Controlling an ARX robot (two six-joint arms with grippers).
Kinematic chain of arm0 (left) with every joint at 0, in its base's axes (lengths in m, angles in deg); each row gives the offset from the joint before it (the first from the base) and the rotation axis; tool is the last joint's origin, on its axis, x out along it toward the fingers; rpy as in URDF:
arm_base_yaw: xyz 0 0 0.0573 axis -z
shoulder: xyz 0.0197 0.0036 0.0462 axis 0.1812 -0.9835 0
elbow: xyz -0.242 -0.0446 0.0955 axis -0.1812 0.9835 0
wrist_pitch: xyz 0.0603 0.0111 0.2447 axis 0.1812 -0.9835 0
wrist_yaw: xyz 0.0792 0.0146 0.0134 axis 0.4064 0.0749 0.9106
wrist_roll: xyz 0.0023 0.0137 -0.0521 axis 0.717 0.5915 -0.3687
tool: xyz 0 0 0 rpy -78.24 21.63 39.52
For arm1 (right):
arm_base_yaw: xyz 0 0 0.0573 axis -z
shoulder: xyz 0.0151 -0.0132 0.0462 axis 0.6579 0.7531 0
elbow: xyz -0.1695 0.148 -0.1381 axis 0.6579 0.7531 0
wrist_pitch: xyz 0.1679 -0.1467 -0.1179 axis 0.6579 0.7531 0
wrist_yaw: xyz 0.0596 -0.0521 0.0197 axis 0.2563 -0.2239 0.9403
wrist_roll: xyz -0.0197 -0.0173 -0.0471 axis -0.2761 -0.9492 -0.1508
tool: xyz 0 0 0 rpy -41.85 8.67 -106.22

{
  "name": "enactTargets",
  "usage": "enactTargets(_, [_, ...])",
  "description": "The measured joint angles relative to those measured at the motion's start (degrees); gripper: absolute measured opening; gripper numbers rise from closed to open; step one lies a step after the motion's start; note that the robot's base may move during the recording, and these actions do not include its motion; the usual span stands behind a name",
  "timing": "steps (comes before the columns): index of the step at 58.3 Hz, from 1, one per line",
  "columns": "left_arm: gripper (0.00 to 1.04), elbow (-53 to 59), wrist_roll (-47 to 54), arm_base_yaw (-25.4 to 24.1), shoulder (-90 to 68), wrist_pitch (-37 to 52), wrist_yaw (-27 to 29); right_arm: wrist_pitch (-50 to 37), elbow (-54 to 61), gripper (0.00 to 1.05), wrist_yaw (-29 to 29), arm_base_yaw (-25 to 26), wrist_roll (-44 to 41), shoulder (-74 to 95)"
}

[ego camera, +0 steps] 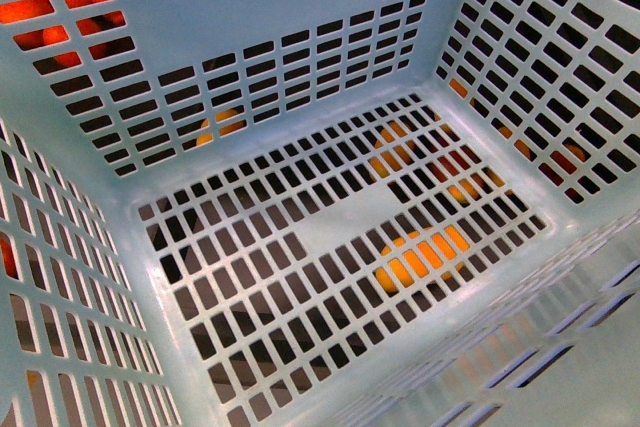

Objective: Pick mango and avocado into basket

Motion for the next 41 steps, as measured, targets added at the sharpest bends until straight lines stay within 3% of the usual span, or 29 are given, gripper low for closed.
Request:
enactTargets(13, [0.04, 0.0, -0.02, 0.0, 0.0, 0.0, -0.02, 6.84, -0.68, 0.62, 1.53, -5.29, 2.58, -16.52])
enactTargets(29, [0.04, 0.0, 0.0, 0.0, 0.0, 0.0, -0.02, 8.35, -3.87, 0.62, -5.53, -23.23, 5.95, -21.03])
enactTargets(41, [0.04, 0.0, 0.0, 0.0, 0.0, 0.0, 0.0, 7.04, -3.87, 0.62, -9.29, -32.72, 6.38, -17.84])
